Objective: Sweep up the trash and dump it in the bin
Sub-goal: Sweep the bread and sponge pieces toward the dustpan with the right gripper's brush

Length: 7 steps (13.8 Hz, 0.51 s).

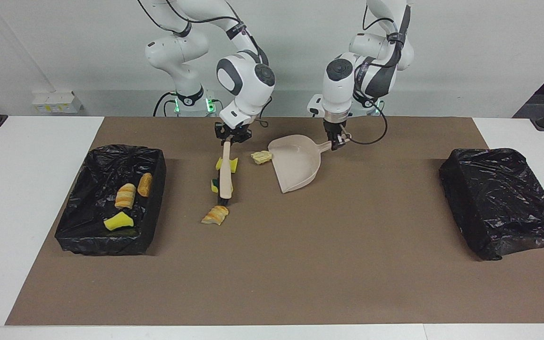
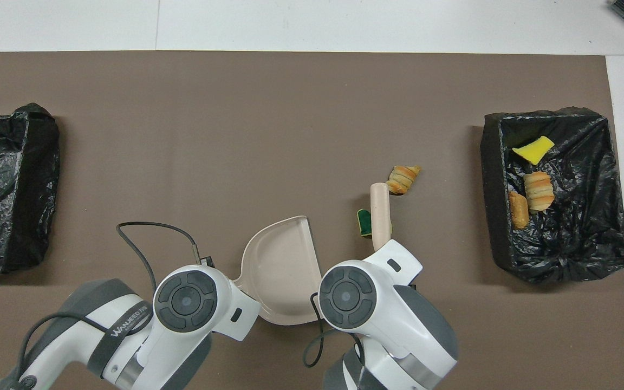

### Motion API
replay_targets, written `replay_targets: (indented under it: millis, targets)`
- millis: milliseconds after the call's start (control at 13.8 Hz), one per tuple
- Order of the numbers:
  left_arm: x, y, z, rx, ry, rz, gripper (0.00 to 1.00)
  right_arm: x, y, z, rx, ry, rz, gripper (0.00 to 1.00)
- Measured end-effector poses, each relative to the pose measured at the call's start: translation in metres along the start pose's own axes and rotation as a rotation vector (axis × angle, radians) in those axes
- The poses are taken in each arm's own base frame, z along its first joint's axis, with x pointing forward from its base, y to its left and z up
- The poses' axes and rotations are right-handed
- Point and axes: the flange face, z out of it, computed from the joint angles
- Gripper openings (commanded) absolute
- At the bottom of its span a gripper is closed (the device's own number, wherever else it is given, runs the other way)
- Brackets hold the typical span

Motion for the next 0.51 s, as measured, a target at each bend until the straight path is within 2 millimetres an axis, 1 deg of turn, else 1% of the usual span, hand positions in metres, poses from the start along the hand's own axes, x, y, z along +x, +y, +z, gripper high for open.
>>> replay_targets:
  millis: [145, 290, 435, 507]
  targets:
    - [0.000, 0.000, 0.000, 0.000, 0.000, -0.001, 0.00, 0.001, 0.006, -0.013, 0.002, 0.004, -0.009, 0.00]
    - [0.000, 0.000, 0.000, 0.000, 0.000, -0.002, 0.00, -0.003, 0.016, -0.021, -0.011, -0.006, -0.016, 0.00]
    - [0.000, 0.000, 0.000, 0.000, 0.000, -0.002, 0.00, -0.008, 0.023, -0.024, -0.024, -0.016, -0.019, 0.00]
    - [0.000, 0.000, 0.000, 0.000, 0.000, -0.002, 0.00, -0.011, 0.025, -0.022, -0.029, -0.021, -0.028, 0.00]
